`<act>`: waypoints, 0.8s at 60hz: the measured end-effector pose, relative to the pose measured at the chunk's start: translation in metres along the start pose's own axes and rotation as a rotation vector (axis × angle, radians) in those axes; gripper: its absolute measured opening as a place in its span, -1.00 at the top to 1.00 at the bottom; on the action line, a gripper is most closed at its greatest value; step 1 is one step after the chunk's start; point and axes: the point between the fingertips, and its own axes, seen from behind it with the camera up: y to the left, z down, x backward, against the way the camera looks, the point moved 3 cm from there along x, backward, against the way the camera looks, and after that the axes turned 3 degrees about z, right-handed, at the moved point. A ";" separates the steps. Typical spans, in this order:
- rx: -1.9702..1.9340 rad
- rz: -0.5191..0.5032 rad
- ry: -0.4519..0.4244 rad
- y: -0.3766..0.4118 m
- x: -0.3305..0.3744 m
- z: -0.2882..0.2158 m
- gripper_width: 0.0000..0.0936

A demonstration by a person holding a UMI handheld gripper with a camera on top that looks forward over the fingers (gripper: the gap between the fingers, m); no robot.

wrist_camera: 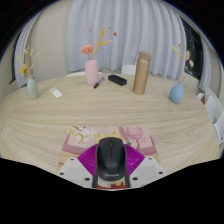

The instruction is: Arrange mouse

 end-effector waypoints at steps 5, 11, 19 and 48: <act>-0.012 -0.004 0.028 -0.002 -0.005 0.016 0.22; 0.003 -0.009 0.004 -0.003 -0.005 0.019 0.11; -0.014 -0.014 0.021 -0.002 0.000 0.018 -0.43; -0.028 -0.050 -0.036 0.058 0.224 0.037 -0.83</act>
